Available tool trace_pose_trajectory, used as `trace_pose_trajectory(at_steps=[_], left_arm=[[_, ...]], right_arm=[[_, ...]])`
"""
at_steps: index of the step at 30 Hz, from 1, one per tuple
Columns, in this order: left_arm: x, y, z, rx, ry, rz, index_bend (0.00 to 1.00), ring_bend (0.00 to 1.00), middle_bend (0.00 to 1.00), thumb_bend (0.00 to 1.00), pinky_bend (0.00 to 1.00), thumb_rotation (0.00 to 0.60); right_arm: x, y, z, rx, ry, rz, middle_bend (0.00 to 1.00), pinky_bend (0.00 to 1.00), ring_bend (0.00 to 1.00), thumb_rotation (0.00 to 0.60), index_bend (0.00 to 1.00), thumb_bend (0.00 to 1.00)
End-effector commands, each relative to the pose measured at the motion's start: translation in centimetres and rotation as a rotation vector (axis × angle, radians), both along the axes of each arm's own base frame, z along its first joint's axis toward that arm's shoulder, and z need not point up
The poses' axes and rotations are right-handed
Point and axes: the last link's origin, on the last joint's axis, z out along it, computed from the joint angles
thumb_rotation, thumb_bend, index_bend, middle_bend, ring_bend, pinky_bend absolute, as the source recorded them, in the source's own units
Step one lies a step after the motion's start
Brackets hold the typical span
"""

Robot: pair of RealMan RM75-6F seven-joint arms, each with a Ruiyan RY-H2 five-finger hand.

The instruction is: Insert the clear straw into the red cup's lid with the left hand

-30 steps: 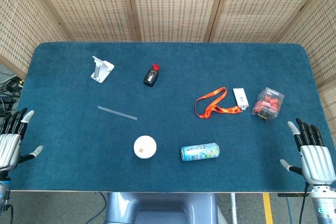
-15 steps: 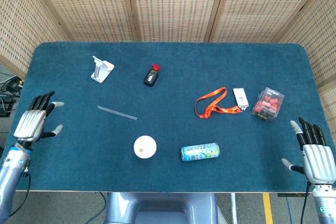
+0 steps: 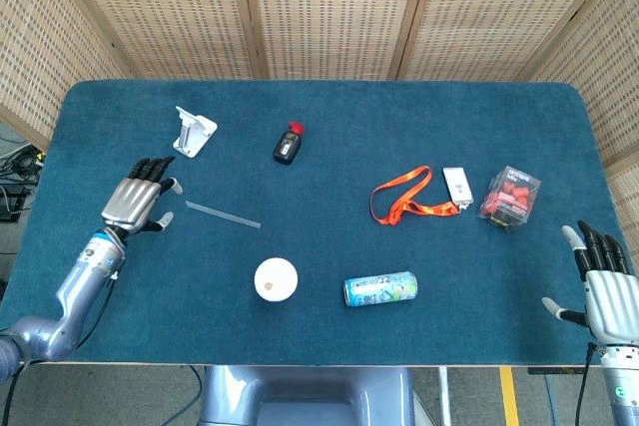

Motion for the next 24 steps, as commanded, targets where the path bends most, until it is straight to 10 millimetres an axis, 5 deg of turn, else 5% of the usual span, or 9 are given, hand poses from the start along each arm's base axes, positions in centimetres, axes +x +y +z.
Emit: trace_pose_trajectory(at_steps=[1,24], left_arm=[[0.9,1.0,-1.4,-0.015,0.034,-0.010,0.41,0.00,0.00,0.37,0.00,0.600],[2.4,2.6,-6.1,-0.089,0.141,-0.038,0.44,0.00,0.00,0.36,0.00,0.600]], right_arm=[[0.0,0.0,0.1,-0.002,-0.006,0.003,0.00,0.00,0.00,0.600,0.02,0.07],[-1.0,-0.6,0.1,0.002,-0.019,-0.032,0.00,0.00,0.00,0.600,0.03,0.07]])
